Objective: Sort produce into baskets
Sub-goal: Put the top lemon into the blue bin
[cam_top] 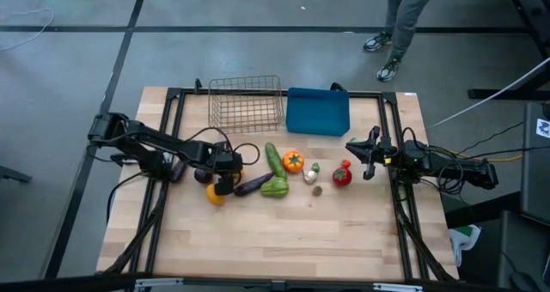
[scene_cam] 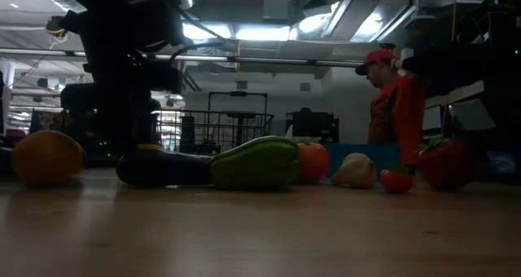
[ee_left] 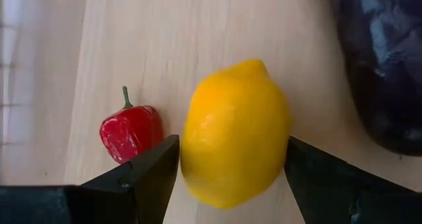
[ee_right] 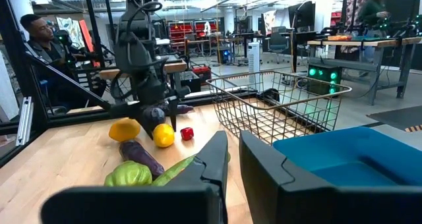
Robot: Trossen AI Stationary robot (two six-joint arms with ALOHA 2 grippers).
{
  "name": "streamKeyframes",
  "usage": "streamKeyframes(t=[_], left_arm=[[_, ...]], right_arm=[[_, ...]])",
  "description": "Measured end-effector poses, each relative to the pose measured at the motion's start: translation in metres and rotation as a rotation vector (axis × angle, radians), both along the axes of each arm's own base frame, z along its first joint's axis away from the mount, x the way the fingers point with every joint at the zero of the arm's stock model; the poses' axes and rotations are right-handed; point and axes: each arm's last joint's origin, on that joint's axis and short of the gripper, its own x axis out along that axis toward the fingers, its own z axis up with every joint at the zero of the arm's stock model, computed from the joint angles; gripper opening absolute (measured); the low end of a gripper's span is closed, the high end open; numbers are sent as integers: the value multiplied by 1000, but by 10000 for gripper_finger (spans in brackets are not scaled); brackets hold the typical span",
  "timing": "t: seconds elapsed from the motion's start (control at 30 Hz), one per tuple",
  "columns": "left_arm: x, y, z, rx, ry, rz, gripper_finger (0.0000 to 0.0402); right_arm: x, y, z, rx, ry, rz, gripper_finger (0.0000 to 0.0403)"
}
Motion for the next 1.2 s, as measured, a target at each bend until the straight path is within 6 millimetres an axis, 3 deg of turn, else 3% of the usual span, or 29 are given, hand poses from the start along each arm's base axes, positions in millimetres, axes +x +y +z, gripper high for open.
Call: streamKeyframes(t=[0.1, 0.33, 0.43, 0.7, 0.83, 1.03, 1.2], left_arm=[[0, 0, -2, 3, 14, -8, 257], [1, 0, -3, 11, 12, -29, 197], [2, 0, 0, 13, 16, -38, 194], [33, -2, 41, 55, -119, -156, 211], [56, 1, 71, 83, -303, -177, 209], [90, 19, 110, 139, -788, -109, 210], [116, 41, 127, 234, -1015, -78, 210]], right_arm=[[0, 0, 0, 0, 0, 0, 42], [0, 0, 0, 0, 0, 0, 42], [0, 0, 0, 0, 1, 0, 42], [0, 0, 0, 0, 0, 0, 42], [0, 0, 0, 0, 0, 0, 42], [0, 0, 0, 0, 0, 0, 42], [0, 0, 0, 0, 0, -1, 42]])
